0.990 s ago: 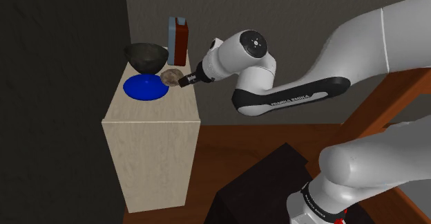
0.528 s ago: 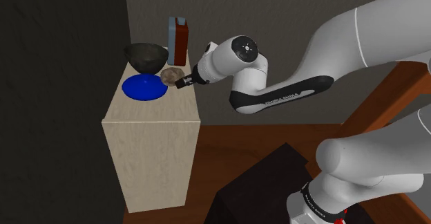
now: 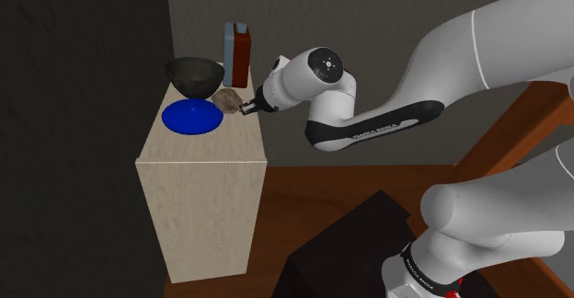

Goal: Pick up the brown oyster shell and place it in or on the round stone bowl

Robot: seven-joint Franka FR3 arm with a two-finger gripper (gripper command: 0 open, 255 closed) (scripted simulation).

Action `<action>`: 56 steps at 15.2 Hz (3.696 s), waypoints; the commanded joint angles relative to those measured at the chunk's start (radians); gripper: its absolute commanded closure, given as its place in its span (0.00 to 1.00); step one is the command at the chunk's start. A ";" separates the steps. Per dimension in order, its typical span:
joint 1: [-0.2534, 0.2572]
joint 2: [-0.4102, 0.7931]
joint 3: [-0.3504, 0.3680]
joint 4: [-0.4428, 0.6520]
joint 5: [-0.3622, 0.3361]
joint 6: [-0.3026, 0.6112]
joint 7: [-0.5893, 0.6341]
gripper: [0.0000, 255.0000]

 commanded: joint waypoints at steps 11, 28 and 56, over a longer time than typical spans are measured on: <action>0.433 0.124 -0.342 0.135 0.504 -0.263 -0.191 0.00; 0.475 0.316 -0.362 0.324 0.706 -0.403 -0.124 0.00; 0.460 0.234 -0.362 0.444 0.782 -0.584 -0.163 0.00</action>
